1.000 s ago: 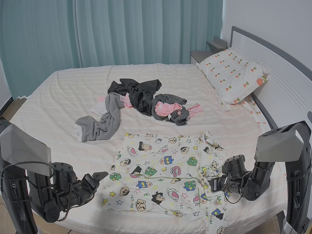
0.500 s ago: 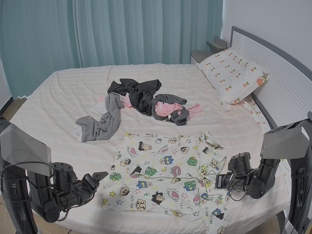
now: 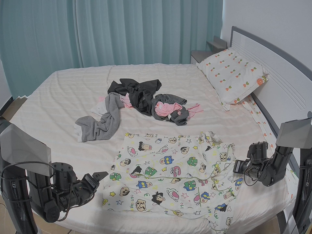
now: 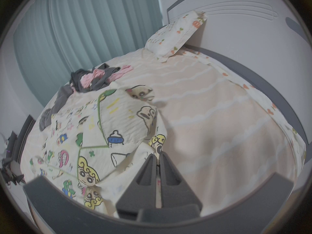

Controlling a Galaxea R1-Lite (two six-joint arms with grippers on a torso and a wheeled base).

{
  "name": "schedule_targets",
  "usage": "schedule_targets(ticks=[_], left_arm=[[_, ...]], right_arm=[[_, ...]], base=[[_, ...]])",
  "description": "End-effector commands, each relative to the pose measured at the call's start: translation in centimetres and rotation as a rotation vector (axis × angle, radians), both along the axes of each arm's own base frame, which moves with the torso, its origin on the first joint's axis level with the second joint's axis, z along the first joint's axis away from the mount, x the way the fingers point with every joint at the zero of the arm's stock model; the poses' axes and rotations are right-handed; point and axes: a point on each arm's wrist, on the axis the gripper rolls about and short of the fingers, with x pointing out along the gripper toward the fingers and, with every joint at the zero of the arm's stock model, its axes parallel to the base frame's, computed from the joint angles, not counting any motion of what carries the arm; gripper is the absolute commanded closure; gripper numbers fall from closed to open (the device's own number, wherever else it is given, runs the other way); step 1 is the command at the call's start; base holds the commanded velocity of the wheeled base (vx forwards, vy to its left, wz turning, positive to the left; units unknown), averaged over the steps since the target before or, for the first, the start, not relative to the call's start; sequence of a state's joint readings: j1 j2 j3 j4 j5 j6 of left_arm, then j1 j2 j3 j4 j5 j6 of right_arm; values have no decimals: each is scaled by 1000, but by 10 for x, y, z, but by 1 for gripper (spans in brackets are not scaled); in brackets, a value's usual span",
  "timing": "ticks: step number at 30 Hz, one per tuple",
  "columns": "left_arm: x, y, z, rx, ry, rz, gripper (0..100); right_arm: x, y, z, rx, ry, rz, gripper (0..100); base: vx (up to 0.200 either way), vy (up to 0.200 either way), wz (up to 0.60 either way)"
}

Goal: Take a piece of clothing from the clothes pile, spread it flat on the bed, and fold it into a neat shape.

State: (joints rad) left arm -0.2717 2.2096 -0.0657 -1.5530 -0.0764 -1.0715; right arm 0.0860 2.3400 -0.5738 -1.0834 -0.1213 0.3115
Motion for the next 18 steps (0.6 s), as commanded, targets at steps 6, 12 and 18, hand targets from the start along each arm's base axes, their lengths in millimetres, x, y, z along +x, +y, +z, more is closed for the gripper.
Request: schedule_targets(ticks=[6, 12, 18], left_arm=[[1, 0, 2, -6, -18, 0, 0], [1, 0, 2, -6, -18, 0, 0], [1, 0, 2, -5, -16, 0, 0]], right_arm=[[18, -34, -6, 0, -28, -102, 100], [16, -43, -15, -1, -5, -129, 100], [17, -50, -14, 3, -11, -147, 100]], base=[[0, 0, 0], [0, 0, 0], [0, 0, 0]])
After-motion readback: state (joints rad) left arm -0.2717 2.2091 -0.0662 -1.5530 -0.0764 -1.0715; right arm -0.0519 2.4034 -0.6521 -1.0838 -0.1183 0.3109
